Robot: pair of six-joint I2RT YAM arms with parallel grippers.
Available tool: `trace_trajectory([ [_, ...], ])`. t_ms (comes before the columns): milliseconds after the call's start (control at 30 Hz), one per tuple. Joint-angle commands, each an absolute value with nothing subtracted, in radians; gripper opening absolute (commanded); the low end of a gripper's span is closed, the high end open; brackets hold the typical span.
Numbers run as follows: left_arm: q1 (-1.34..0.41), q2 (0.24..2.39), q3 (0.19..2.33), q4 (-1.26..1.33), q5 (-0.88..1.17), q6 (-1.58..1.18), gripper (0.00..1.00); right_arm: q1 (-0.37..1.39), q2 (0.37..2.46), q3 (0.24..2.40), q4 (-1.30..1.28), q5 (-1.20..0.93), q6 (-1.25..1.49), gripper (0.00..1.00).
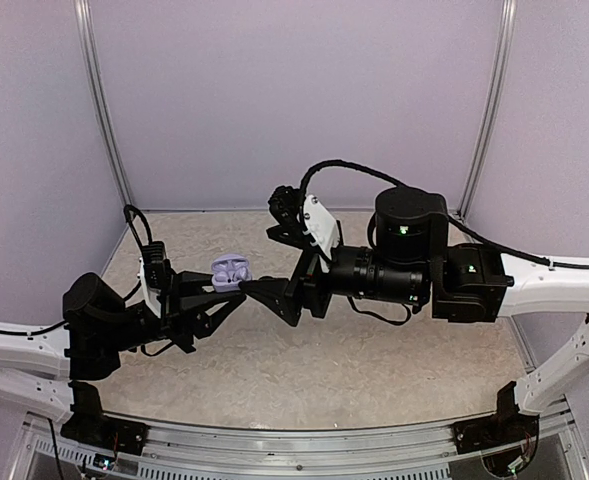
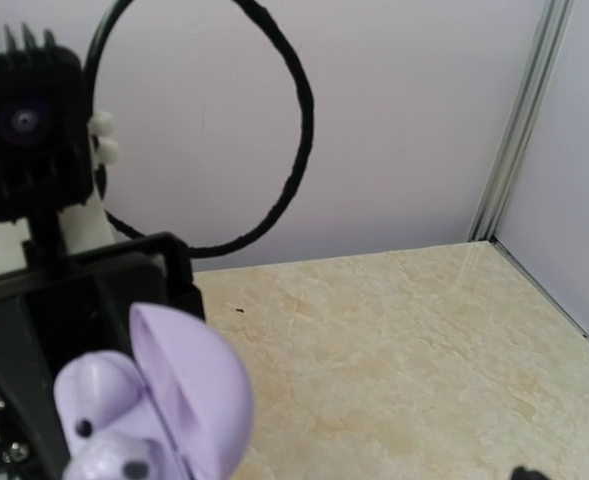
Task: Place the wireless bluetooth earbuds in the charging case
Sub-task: Adjust the right earbud in the right side groove of the charging case.
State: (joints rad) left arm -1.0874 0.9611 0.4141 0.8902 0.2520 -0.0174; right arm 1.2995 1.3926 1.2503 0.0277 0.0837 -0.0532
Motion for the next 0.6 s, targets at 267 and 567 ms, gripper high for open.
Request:
trace_trajectory([
  [267, -1.085, 0.948, 0.407, 0.943, 0.296, -0.014, 0.07, 1.276, 1.368, 1.253, 0.026, 0.105, -0.032, 0.92],
  [567, -1.084, 0.944, 0.405, 0.945, 0.298, -0.017, 0.07, 1.245, 1.328, 1.216, 0.019, 0.046, -0.012, 0.91],
])
